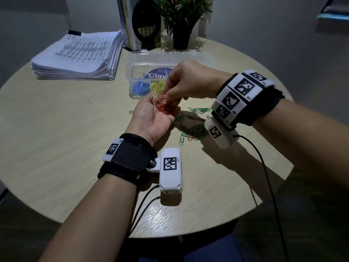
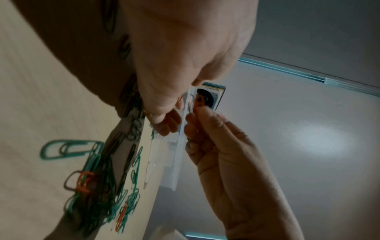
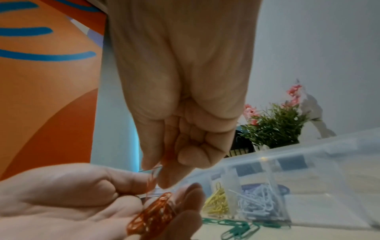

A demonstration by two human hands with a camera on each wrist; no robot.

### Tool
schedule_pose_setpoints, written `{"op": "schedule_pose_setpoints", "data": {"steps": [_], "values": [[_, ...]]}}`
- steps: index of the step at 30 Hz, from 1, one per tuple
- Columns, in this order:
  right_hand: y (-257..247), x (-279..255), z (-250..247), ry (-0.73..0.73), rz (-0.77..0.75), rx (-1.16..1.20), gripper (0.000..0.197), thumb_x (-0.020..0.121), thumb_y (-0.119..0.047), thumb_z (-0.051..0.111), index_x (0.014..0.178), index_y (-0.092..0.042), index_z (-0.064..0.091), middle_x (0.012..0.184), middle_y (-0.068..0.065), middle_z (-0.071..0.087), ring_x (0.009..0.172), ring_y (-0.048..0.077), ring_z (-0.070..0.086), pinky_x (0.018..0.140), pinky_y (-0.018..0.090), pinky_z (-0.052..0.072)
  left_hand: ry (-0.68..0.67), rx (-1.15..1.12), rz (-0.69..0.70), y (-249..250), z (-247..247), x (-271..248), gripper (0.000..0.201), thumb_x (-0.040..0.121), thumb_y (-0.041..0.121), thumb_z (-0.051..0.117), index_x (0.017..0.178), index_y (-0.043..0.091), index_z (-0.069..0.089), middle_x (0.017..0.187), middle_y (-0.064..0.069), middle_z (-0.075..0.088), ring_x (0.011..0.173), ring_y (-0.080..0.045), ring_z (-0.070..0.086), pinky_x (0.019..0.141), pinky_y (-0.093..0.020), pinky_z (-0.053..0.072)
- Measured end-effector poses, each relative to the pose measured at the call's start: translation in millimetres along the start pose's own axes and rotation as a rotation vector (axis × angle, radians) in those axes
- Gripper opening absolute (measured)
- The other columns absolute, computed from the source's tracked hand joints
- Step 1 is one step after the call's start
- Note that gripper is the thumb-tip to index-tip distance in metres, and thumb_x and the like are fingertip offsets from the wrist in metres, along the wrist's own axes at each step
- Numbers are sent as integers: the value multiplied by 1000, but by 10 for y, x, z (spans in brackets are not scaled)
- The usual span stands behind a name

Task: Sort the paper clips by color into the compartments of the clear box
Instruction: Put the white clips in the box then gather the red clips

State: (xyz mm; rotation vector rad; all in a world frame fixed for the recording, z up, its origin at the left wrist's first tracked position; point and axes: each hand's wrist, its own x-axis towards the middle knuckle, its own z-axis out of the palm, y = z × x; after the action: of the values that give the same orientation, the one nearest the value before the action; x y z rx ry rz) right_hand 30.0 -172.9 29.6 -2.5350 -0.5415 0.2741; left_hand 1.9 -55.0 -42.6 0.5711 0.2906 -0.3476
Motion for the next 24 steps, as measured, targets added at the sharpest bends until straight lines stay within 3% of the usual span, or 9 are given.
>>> {"op": "schedule_pose_setpoints", "data": {"steps": [3, 6, 11, 14, 19, 24], "values": [[-36, 2, 14, 19, -13, -67, 15, 89, -20, 64, 94, -8, 72, 78, 5, 72, 64, 12, 68, 59, 22, 56, 8, -51, -16, -14, 0, 10, 42, 104, 32, 21, 102, 6, 54, 97, -17, 62, 90, -24, 59, 87, -37, 43], [25, -51, -46, 40, 26, -78, 14, 90, -12, 63, 98, -4, 71, 82, 11, 72, 69, 18, 69, 64, 26, 58, 37, -102, -30, -5, -14, 34, 31, 102, 23, 29, 94, 4, 53, 96, -19, 58, 88, -24, 56, 87, -35, 45], [196, -234, -29, -212, 87, -222, 11, 81, -9, 72, 91, -12, 74, 69, -6, 67, 54, 1, 57, 57, 16, 49, 62, -27, -23, -9, -4, 35, 27, 100, 15, 33, 83, 6, 52, 78, -11, 53, 75, -21, 54, 77, -33, 47], [260, -314, 49, -310, 93, -275, 13, 76, -12, 77, 89, -16, 74, 70, -11, 66, 51, -8, 53, 53, 5, 41, 87, -17, -10, -19, 11, 36, 26, 100, 14, 35, 81, 6, 51, 72, -8, 49, 70, -20, 52, 74, -31, 47], [289, -373, 173, -415, 84, -294, 17, 68, -22, 83, 80, -26, 71, 66, -15, 65, 51, -10, 53, 55, 10, 44, 98, -25, 0, -20, 2, 39, 29, 101, 18, 32, 82, 6, 52, 73, -8, 48, 70, -20, 51, 72, -31, 47], [320, -383, 205, -332, 24, -364, 9, 77, -20, 70, 71, -24, 65, 66, -9, 62, 57, 2, 53, 62, 22, 47, 96, -23, 1, -19, -1, 40, 29, 101, 18, 33, 82, 6, 52, 73, -8, 49, 71, -20, 51, 73, -31, 48]]}}
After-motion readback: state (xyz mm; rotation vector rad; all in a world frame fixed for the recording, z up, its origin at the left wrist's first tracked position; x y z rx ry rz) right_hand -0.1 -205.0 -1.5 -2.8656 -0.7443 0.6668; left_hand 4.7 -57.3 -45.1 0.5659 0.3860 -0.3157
